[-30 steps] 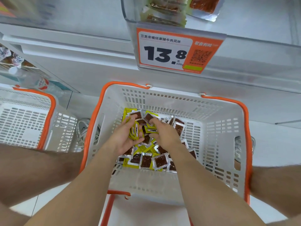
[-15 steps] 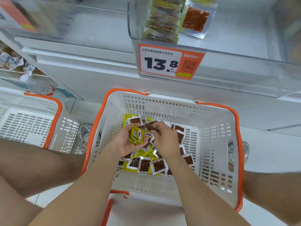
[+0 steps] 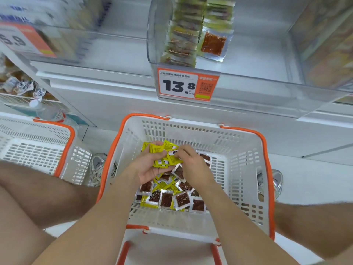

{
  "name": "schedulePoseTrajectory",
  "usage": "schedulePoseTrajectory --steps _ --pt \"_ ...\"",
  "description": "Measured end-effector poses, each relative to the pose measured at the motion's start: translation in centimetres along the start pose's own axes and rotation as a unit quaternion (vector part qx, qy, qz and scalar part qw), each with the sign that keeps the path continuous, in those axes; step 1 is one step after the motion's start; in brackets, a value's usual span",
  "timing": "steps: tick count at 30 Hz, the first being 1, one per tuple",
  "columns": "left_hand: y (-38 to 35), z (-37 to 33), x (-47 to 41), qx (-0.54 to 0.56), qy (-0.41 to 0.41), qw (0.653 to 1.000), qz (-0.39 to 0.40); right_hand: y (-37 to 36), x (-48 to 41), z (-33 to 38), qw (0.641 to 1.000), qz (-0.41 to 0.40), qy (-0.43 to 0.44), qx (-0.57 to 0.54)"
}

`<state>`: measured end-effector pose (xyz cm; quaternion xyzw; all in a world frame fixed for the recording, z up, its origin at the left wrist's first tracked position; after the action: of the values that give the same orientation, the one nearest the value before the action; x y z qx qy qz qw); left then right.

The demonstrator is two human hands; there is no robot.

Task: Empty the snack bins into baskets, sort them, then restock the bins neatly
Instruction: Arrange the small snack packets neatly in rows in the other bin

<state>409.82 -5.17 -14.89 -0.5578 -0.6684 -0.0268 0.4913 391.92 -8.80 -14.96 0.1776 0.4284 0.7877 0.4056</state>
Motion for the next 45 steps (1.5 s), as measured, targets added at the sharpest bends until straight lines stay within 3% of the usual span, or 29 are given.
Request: schedulePoseTrajectory --steps 3,6,12,18,20,24,31,37,41,45 --pt "-0.4 -0.7 0.0 0.010 -0.024 1.000 -0.005 0.6 0.1 -0.2 0.996 -0.019 -0.049 -0.067" --pt "-1.0 -0.9 0.2 -0.038 -0.026 0.999 0.016 0.5 -0.4 1.0 0.982 0.028 -0.122 -0.139" --pt "-1.6 -0.5 -0.1 -0.007 -0.004 0.999 0.054 -0.3 -1.0 0.9 0.914 -0.026 -0.295 -0.276" --pt "-0.4 -0.3 -0.3 -0.048 -0.029 0.998 -0.026 -1.2 -2.2 -0.3 0.890 0.013 -0.314 -0.331" --pt "0.4 -0.7 -0.3 -0.041 -0.050 0.996 -0.065 -2.3 -2.0 -1.9 0.885 0.002 -0.354 -0.302" --pt "2.4 -0.6 -0.8 -0.064 -0.060 0.988 -0.126 -4.2 -0.4 -3.6 0.913 0.043 -0.385 -0.129" --pt "3.9 2.0 -1.6 -0.205 -0.052 0.961 -0.180 -8.5 -2.8 -1.1 0.955 0.219 -0.199 0.002" --pt "5.2 3.7 -1.6 -0.269 0.001 0.946 -0.178 -10.3 -2.4 -1.2 0.944 0.204 -0.257 0.041" --pt "5.6 3.9 -1.4 -0.195 0.030 0.963 -0.183 -9.4 -3.5 -1.8 0.946 0.206 -0.231 0.097" --pt "5.6 3.7 -1.5 -0.107 0.022 0.978 -0.176 -8.9 -3.7 -2.3 0.940 0.213 -0.267 0.022"
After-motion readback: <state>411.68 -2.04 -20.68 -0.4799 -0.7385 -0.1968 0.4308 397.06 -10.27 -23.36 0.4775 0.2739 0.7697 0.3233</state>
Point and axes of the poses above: each hand's wrist, its own x-axis away from the middle knuckle, its own y-axis out of the back of the hand, z = x × y, the point moved 2 cm from there along -x, towards the middle knuckle, and after that the axes turned 3 degrees about z, right-handed, at the moved point
